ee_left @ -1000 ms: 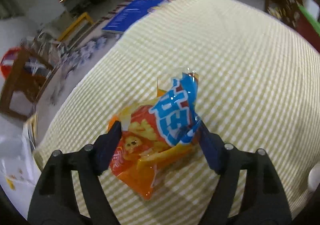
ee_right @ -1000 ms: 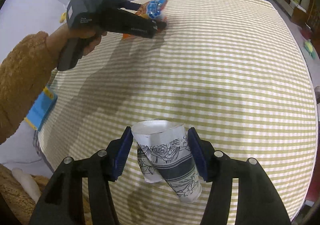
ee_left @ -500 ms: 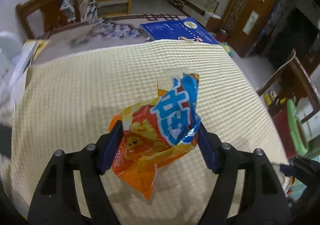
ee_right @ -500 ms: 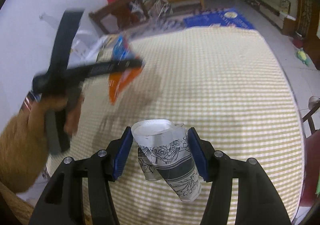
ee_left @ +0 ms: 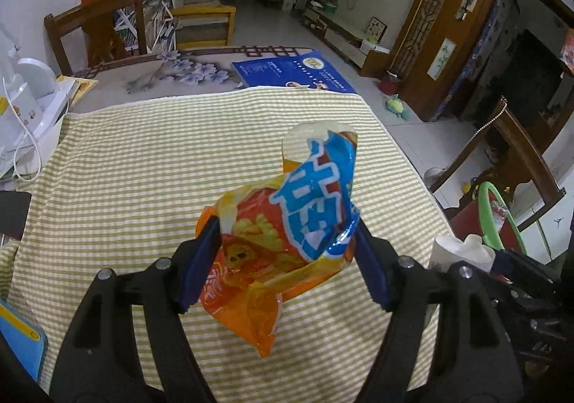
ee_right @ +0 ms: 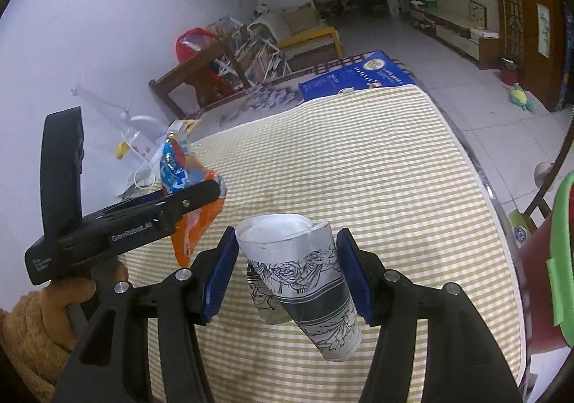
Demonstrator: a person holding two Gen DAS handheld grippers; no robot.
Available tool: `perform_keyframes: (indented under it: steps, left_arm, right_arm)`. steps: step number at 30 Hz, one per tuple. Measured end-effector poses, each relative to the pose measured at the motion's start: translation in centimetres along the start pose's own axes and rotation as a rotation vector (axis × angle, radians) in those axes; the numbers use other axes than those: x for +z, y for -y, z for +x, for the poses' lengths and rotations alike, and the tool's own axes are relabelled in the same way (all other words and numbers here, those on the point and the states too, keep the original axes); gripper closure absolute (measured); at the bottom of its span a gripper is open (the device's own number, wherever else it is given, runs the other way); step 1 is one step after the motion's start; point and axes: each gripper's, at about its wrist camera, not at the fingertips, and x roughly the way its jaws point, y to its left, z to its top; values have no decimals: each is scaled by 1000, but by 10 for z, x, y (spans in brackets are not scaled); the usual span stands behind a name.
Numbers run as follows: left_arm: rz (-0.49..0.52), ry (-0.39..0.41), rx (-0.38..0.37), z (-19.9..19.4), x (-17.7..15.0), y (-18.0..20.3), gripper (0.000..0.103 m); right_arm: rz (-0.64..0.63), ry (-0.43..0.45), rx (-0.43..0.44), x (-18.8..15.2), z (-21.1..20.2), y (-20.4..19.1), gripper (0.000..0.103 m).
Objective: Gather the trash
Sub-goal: 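Carry the orange chip bag and paper cup over the red bucket and open both grippers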
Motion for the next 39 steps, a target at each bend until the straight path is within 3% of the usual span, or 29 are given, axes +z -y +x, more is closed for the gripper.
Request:
perform_keyframes:
  steps: [39]
  left_arm:
    - [62, -8, 23, 16, -15, 137, 33]
  right_arm:
    - [89, 51, -29, -11, -79, 136, 48]
